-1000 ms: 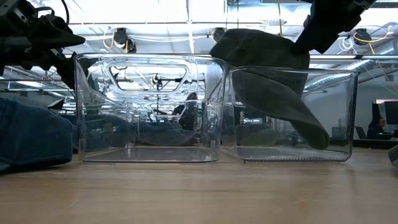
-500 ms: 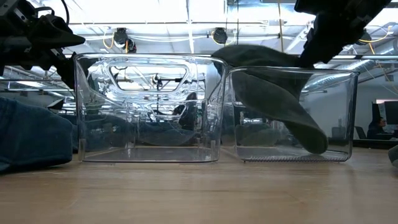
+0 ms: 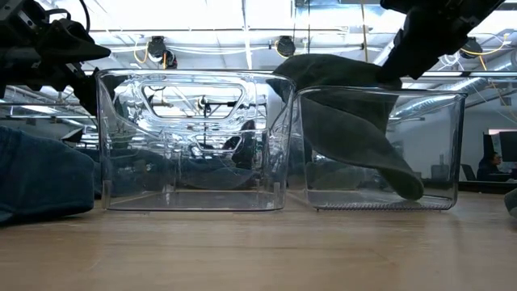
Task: Pick & Place hat
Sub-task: Put the middle gray cap into the right transparent bin
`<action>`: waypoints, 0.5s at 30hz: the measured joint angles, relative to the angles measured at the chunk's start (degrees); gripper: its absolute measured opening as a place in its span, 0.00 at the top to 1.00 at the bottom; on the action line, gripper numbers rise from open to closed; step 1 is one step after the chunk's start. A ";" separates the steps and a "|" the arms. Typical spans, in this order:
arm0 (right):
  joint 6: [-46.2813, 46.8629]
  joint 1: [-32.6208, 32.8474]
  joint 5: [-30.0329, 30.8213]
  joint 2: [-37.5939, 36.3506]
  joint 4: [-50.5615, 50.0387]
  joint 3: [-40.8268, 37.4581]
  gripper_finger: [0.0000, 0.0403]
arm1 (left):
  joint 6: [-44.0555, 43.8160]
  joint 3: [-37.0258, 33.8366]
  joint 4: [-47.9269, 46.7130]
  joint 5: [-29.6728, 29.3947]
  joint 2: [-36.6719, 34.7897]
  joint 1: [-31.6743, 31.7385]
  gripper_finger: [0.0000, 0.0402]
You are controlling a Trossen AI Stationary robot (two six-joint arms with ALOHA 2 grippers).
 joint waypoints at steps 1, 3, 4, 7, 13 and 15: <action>0.00 -0.19 0.03 0.00 -0.02 0.00 1.00 | 0.00 0.00 0.00 0.02 -0.02 0.02 0.43; -0.08 -0.82 0.01 0.00 -0.01 0.00 1.00 | 0.00 0.00 0.00 0.02 -0.01 0.01 0.43; -0.38 -1.18 0.04 0.05 0.00 -0.01 1.00 | 0.00 0.00 0.00 0.00 0.00 0.02 0.43; -2.16 -2.28 0.05 0.91 0.61 0.00 1.00 | 0.00 0.00 0.00 0.02 0.00 0.02 0.43; -5.50 -4.37 0.01 4.82 1.85 -0.02 1.00 | 0.00 0.00 0.00 0.00 -0.02 0.00 0.43; -6.54 -4.96 -0.19 6.46 2.49 -0.02 1.00 | 0.00 0.00 0.00 0.01 -0.02 0.01 0.43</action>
